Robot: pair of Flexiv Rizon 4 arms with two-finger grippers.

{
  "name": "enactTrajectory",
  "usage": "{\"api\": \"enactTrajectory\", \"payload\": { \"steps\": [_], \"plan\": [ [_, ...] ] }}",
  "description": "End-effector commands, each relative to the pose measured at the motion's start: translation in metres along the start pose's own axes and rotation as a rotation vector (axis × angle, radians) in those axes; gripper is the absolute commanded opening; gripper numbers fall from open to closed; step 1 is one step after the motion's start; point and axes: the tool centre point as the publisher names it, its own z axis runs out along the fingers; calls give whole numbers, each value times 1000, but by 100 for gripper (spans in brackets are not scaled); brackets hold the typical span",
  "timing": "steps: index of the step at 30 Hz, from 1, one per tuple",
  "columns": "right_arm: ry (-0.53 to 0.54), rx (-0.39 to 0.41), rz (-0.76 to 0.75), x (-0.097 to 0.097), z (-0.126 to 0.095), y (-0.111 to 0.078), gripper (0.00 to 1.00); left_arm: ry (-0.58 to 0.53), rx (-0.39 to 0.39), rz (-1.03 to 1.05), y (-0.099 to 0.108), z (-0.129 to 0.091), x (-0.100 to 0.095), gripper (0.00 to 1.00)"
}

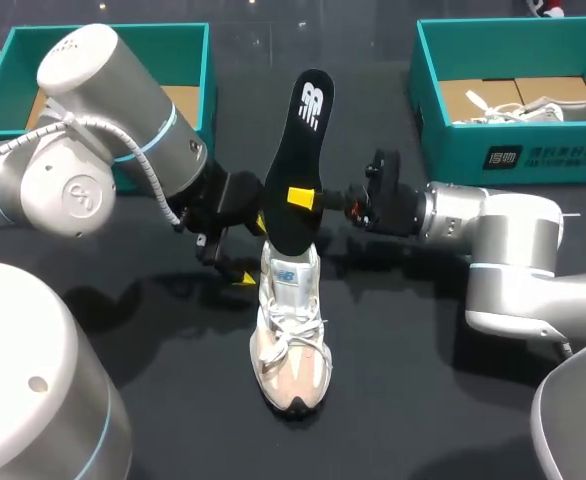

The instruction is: Take the shoe out of the shoebox, open the shoe tongue, remove and reinsert the insole, then place the shoe into the shoebox

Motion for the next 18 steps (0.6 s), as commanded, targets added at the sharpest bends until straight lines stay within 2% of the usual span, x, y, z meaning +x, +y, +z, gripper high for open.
{"api": "enactTrajectory", "payload": {
  "steps": [1, 18],
  "plan": [
    [0, -8, -4, 1, -2, -5, 0, 0, -1, 0, 0, 1, 0, 100],
    [12, -10, 10, 4, 0, -23, 0, 0, -1, 0, 0, 1, 0, 100]
  ]
}}
